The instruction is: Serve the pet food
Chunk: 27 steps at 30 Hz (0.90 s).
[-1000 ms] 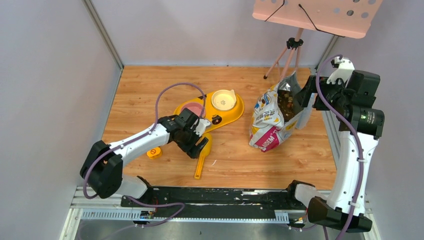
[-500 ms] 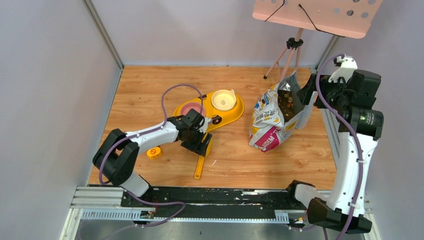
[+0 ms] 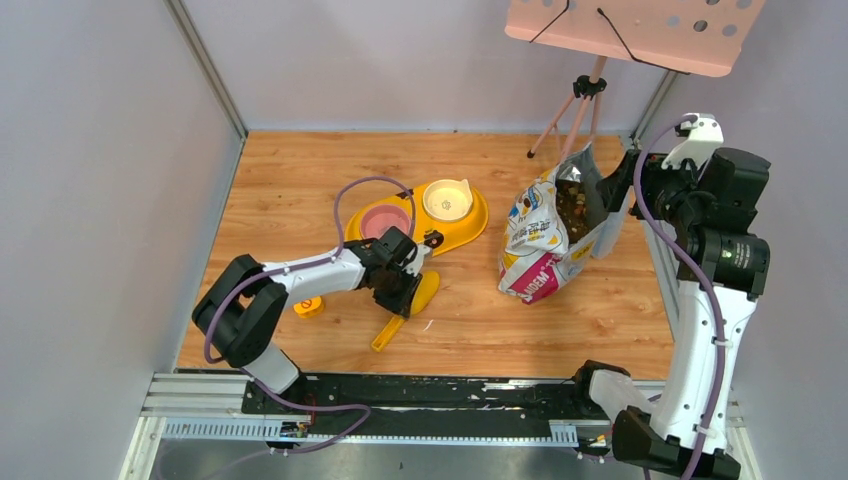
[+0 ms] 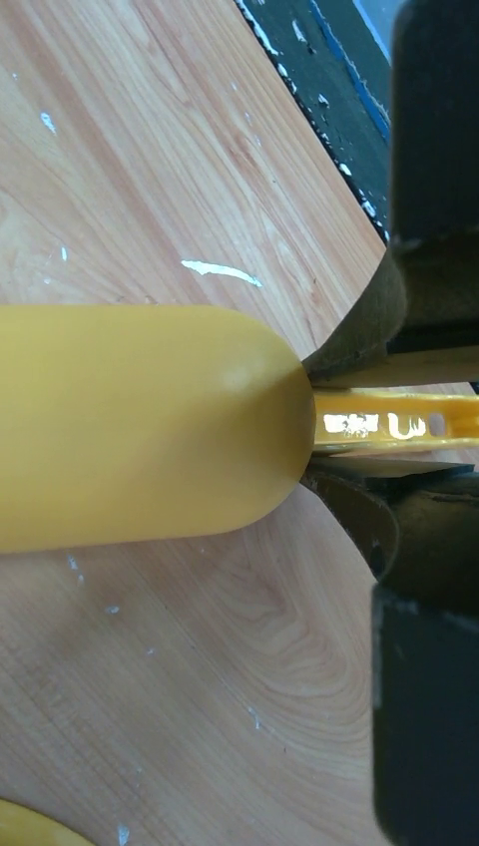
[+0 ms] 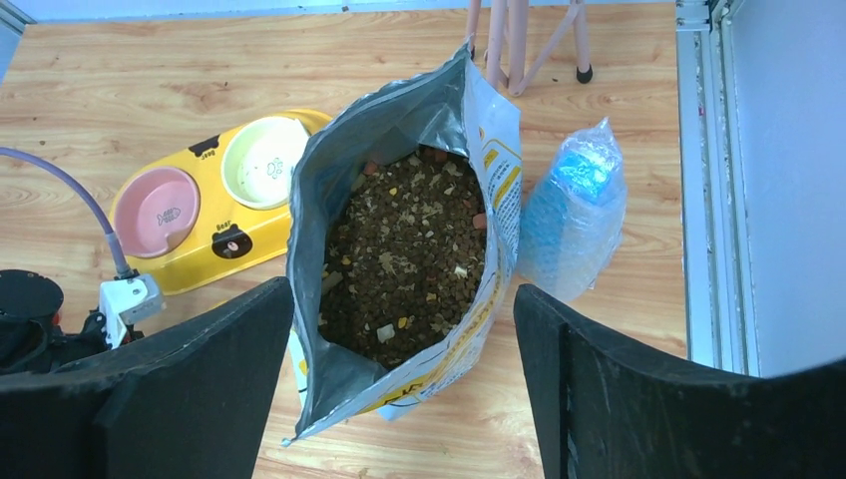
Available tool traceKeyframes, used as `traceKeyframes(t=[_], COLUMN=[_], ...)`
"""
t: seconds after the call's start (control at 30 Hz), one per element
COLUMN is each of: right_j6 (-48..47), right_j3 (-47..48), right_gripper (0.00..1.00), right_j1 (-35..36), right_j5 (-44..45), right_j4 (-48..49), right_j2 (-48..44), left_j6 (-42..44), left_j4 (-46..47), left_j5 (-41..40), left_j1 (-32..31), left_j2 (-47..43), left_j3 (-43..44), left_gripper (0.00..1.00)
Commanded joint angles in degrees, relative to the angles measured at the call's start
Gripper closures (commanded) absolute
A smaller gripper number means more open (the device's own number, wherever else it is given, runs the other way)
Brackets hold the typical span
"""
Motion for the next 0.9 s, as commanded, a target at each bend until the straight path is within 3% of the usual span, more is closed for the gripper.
traceKeyframes(t=[0.0,0.23,0.43,0.5,0.67,0.87], right_j6=[-0.11,-3.47,-9.37,-11.77,-12.89,-12.58], right_j3=[1.54,0.37,-6.13,-6.94,-11.25,-8.10], right_gripper=[0.18,0.19,0.17,0.15,0.19,0.25], right_j1=[-0.20,-0.15,-0.15,-0.15,-0.11,4.16], right_j5=[0.16,-2.78,-17.22,-22.69,-29.82,-33.55], right_j4=[-0.31,-3.94,-1.06,-0.11,6.38,12.31], right_j2=[-2.50,-6.39,-10.96,-10.13,-1.70,9.29], left_j6=[1.25,9.35,21.86,27.70,44.57,47.86], left_j4=[0.36,1.62,-2.45,-7.91,-20.20,-27.99], left_j5=[4.60,7.87,14.35,17.06,19.82,28.42], left_j1=[-0.27,0.60,3.38,3.42,3.39,3.50], left_j2=[-4.07,-15.59,-24.28,-25.96,-26.16,-21.16], left_j3=[-2.73,-4.94,-0.40,2.06,9.25,18.72], left_gripper=[0.76,0.99,1.00,1.00,1.00,1.00])
